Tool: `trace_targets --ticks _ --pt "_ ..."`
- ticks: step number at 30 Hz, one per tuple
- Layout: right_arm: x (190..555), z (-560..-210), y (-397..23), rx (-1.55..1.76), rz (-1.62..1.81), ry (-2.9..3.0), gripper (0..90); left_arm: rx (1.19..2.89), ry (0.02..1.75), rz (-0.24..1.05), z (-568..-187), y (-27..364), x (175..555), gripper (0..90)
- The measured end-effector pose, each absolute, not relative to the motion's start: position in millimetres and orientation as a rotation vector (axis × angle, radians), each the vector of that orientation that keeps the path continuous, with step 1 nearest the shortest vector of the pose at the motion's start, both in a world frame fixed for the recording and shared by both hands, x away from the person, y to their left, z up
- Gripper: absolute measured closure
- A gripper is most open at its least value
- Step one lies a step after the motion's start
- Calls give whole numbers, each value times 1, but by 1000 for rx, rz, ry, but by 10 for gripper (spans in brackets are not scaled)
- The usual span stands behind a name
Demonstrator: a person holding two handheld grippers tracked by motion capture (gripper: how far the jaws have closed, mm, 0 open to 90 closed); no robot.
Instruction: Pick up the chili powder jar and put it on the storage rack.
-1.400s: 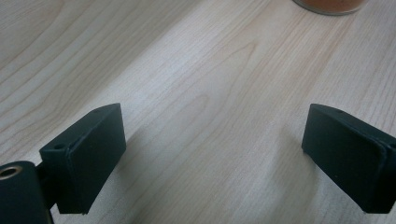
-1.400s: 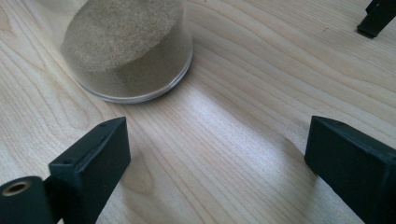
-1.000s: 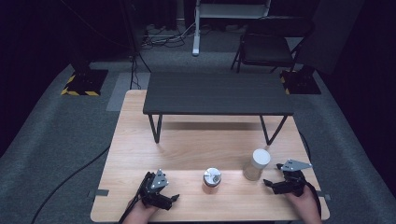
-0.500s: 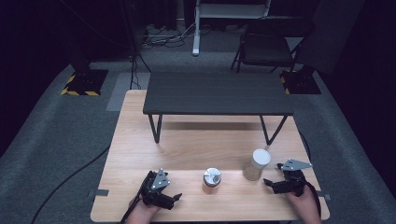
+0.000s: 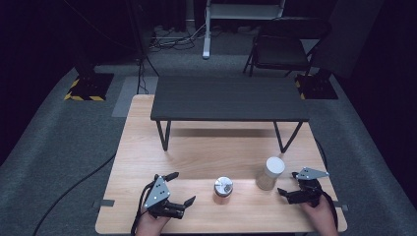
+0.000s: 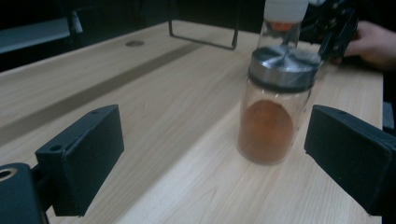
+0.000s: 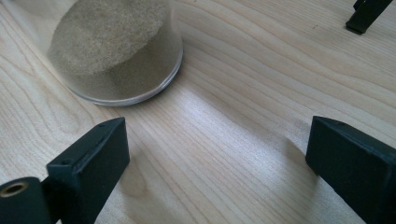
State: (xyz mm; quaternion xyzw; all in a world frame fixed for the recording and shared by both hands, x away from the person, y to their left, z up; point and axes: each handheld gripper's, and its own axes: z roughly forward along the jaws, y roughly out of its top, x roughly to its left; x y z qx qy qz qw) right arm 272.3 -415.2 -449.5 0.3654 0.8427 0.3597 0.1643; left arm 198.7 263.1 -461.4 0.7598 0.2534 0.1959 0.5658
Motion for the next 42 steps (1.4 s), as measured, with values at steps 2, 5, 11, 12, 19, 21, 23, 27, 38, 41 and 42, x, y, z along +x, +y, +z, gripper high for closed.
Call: trace_targets --ticks 2,5,11,12,19,21,23,27,38,41,42 --pt "272 -449 -415 1041 1025 2402 59 1777 589 465 -462 264 198 41" --pt "272 -449 -415 1043 1023 2400 57 1784 575 468 -461 262 199 37" --pt "272 -449 -415 1049 1022 2397 56 1779 561 428 -463 260 203 29" --pt "272 -449 -415 1049 1022 2397 56 1777 558 424 -463 260 203 29" --pt "272 -449 -414 1054 1022 2394 56 1752 528 386 -467 253 212 22" --pt "272 -450 -414 1055 1022 2394 55 1751 518 387 -467 250 213 22" --pt "272 -450 -414 1055 1020 2393 55 1744 508 378 -468 248 215 22" --pt "272 -450 -414 1065 1018 2386 55 1720 501 352 -471 244 221 22" --pt "271 -450 -412 1073 1014 2381 54 1679 458 263 -473 225 239 22" --pt "271 -450 -412 1073 1014 2380 54 1701 430 262 -470 219 242 22" --pt "271 -450 -412 1074 1014 2380 54 1706 425 261 -470 217 243 22"
